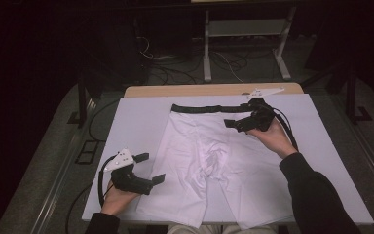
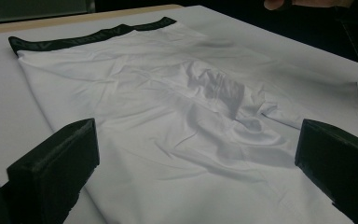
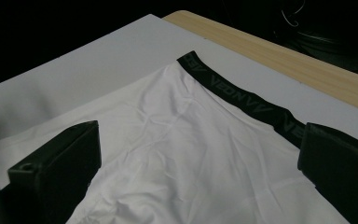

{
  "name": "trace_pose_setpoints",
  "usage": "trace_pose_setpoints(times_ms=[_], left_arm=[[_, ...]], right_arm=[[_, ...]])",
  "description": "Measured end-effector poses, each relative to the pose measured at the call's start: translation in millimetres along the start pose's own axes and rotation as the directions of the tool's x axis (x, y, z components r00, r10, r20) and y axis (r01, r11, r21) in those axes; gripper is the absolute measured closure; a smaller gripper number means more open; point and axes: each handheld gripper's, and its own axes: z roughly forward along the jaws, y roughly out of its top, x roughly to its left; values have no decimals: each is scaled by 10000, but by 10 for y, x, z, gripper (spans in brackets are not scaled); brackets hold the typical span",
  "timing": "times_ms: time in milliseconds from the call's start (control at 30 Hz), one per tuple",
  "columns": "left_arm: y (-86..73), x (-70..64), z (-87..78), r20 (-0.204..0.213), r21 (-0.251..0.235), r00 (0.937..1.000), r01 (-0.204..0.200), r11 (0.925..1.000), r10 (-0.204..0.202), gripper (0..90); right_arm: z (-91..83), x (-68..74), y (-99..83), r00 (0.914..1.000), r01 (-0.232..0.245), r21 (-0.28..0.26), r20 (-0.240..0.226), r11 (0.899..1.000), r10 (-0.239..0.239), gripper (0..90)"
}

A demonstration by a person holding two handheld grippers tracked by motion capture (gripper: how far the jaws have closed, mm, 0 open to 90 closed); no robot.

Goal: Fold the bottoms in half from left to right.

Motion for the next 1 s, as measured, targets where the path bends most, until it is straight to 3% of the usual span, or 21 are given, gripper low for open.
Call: trace_pose_setpoints(times_ms=[1000], left_arm=[[1, -3, -27, 59, -163, 10000, 76, 9998, -75, 0]], right_arm=[[635, 170, 267, 9983, 318, 218, -502, 9993, -307, 0]])
